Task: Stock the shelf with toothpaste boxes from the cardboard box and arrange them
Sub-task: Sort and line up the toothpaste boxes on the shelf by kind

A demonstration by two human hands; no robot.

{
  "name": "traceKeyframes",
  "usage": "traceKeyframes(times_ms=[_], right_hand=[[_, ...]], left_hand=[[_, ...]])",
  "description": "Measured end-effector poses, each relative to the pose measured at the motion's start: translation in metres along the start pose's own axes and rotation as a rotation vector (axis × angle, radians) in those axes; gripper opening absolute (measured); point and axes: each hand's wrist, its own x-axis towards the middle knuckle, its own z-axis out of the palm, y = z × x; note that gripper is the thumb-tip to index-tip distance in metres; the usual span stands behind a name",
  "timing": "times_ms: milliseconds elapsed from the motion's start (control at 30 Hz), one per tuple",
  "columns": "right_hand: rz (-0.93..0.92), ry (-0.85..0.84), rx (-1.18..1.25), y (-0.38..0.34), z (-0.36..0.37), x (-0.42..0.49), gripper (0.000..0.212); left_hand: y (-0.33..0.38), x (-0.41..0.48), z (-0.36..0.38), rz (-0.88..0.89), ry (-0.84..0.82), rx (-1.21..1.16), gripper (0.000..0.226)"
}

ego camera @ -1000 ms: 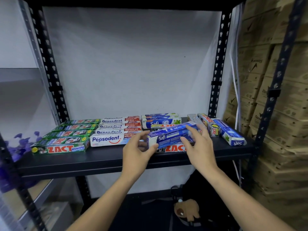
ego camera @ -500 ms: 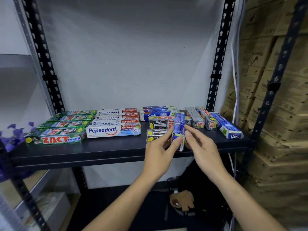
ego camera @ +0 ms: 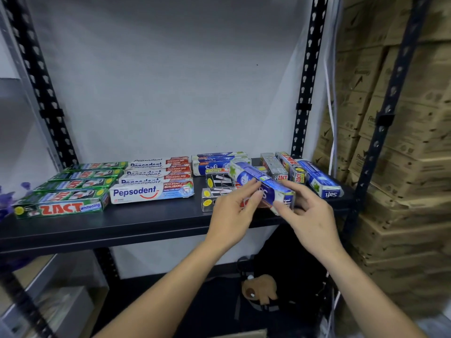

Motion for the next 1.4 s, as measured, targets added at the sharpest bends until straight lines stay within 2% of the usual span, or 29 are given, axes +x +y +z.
traceKeyframes(times_ms=[100, 200, 367, 500, 667, 800, 867, 967, 1133, 1200, 1267, 1333, 1400], right_hand=[[0.011, 0.061, -0.085, 0.010, -0.012, 0.014, 0.042], [0.048, 0.040, -0.173, 0.019, -0.021, 0.032, 0.045], [0.069, -0.063, -0.200, 0.025, -0.025, 0.062, 0.052], [0.113, -0.122, -0.169, 0.023, -0.025, 0.072, 0.040], [0.157, -0.134, 0.021, 0.017, -0.022, 0.070, 0.033], [0.091, -0.130, 0.151, 0.003, -0.017, 0.078, 0.029], [0.003, -0.131, 0.117, -0.009, -0.014, 0.090, 0.030], [-0.143, -0.186, -0.056, -0.032, -0.011, 0.114, 0.034], [-0.274, -0.307, -0.177, -0.081, 0.016, 0.138, 0.039], [-0.340, -0.342, -0.311, -0.089, 0.032, 0.138, 0.040], [-0.347, -0.319, -0.351, -0.088, 0.043, 0.136, 0.040], [-0.264, -0.290, -0.239, -0.079, 0.049, 0.133, 0.044], [-0.182, -0.305, -0.225, -0.060, 0.055, 0.128, 0.050]], left_hand=[[-0.014, 0.015, -0.017, 0.052, -0.014, 0.236, 0.040], [-0.029, 0.023, -0.040, 0.087, 0.016, 0.430, 0.039], [-0.054, 0.025, -0.080, 0.078, 0.059, 0.609, 0.047], [-0.070, 0.025, -0.102, 0.013, 0.095, 0.657, 0.058], [-0.064, 0.032, -0.092, 0.059, 0.057, 0.630, 0.049], [-0.046, 0.046, -0.073, 0.107, 0.016, 0.589, 0.044], [-0.038, 0.053, -0.068, 0.115, 0.031, 0.575, 0.040], [-0.025, 0.064, -0.065, 0.094, 0.044, 0.528, 0.042], [0.014, 0.084, -0.061, 0.078, 0.020, 0.281, 0.044], [0.024, 0.091, -0.062, 0.064, 0.032, 0.213, 0.044], [0.024, 0.093, -0.066, 0.038, 0.048, 0.176, 0.043], [0.019, 0.088, -0.073, 0.016, 0.117, 0.127, 0.043], [0.012, 0.081, -0.083, -0.003, 0.195, 0.068, 0.047]])
